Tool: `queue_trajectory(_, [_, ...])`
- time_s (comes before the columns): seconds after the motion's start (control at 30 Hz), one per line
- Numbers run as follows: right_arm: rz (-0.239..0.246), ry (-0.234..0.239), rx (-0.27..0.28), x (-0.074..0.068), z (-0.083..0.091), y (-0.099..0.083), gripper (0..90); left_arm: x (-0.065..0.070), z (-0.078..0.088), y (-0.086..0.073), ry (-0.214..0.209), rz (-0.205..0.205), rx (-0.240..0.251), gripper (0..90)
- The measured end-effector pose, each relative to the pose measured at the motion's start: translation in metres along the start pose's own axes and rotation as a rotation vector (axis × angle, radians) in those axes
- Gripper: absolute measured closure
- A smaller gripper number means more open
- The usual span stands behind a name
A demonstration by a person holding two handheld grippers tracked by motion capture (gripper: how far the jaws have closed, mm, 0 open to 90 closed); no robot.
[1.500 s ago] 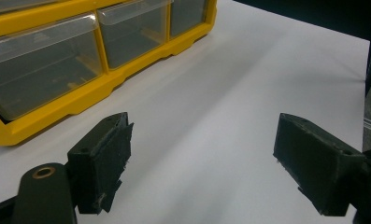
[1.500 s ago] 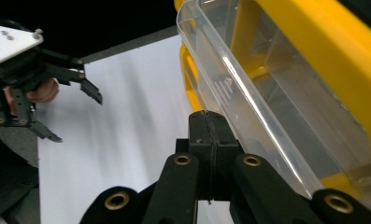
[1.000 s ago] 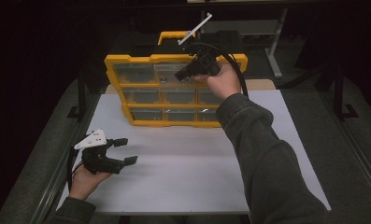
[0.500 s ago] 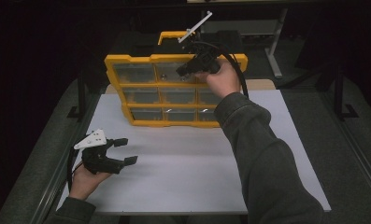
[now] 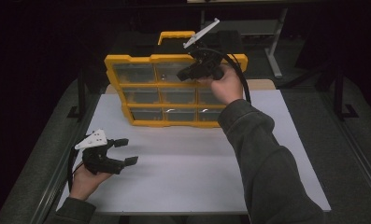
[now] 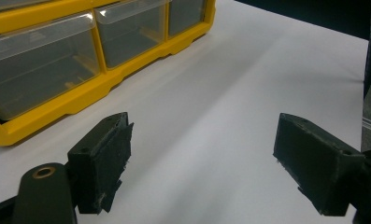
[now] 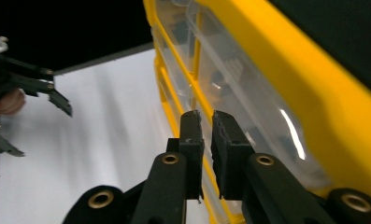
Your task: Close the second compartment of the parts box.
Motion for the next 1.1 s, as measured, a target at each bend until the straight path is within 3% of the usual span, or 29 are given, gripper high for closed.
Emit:
queue_trajectory(0.3, [-0.027,0.053,0.051,0.004,0.008,-0.024,70.2,0.001,0.0,-0.001,-0.007,-0.009,-0.023,18.6])
queue_trajectory(0.37, [-0.034,0.064,0.055,0.006,0.008,-0.029,68.0,0.002,-0.001,-0.001,-0.004,0.008,-0.021,18.6])
queue_trajectory(0.8, [-0.082,0.068,0.065,0.012,0.01,-0.061,55.6,0.003,-0.001,-0.002,-0.003,0.016,-0.032,18.4])
queue_trajectory(1.1, [-0.066,0.063,0.08,0.01,0.013,-0.074,51.7,0.004,-0.003,-0.002,-0.007,0.016,-0.041,18.4])
Point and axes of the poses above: each handheld gripper's, and its own axes: z roughly backward along the jaws, y roughly out of its top, x roughly to its right, the point moved 8 cm from there along -z, roughly forward along the jaws, and after that the axes turned 15 degrees about -z, right-handed, at the moved point
